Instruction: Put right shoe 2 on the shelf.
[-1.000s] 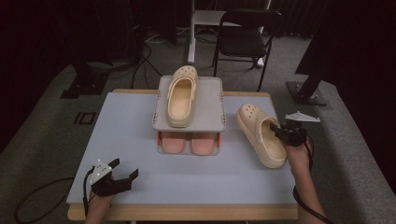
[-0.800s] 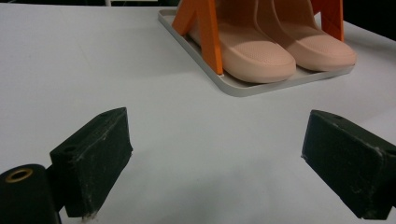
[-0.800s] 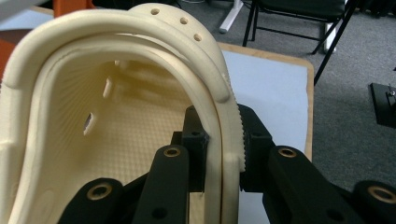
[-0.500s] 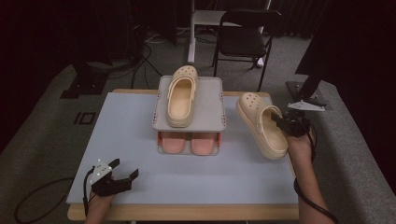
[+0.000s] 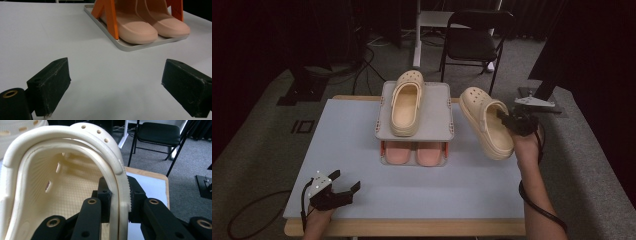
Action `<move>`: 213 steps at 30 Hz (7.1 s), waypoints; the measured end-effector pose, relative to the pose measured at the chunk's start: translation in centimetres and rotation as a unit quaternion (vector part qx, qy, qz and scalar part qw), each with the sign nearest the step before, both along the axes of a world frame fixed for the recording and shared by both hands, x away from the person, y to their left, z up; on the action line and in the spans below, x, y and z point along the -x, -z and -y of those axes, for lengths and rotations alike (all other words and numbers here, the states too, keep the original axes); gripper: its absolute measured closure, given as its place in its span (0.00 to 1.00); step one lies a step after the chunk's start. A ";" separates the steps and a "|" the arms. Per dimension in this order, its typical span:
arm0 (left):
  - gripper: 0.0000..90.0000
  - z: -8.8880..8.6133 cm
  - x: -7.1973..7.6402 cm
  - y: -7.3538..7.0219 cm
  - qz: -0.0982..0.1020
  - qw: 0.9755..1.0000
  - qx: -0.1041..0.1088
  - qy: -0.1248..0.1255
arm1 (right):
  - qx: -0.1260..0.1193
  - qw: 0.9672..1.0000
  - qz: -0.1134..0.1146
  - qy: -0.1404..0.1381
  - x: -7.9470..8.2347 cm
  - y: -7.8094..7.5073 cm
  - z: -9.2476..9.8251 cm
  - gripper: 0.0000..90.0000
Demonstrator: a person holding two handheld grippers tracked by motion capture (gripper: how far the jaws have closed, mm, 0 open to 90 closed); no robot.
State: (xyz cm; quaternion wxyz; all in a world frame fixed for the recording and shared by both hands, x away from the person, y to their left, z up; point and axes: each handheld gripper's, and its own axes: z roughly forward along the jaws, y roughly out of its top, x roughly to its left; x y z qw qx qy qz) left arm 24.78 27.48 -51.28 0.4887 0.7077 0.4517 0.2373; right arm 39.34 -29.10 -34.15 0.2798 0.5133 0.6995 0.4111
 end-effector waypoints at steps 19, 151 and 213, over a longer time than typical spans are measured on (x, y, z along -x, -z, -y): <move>0.09 0.0 0.1 -0.1 0.003 1.000 -0.001 0.002 | 0.002 1.000 0.019 0.003 -1.4 -2.8 -5.6 0.84; 0.09 0.4 0.3 0.1 0.001 1.000 -0.002 0.020 | -0.084 0.993 -0.006 -0.084 0.0 -1.0 -10.1 0.17; 0.09 0.7 0.3 0.2 0.000 1.000 0.000 0.022 | -0.039 0.997 0.011 -0.068 8.1 14.1 0.6 0.15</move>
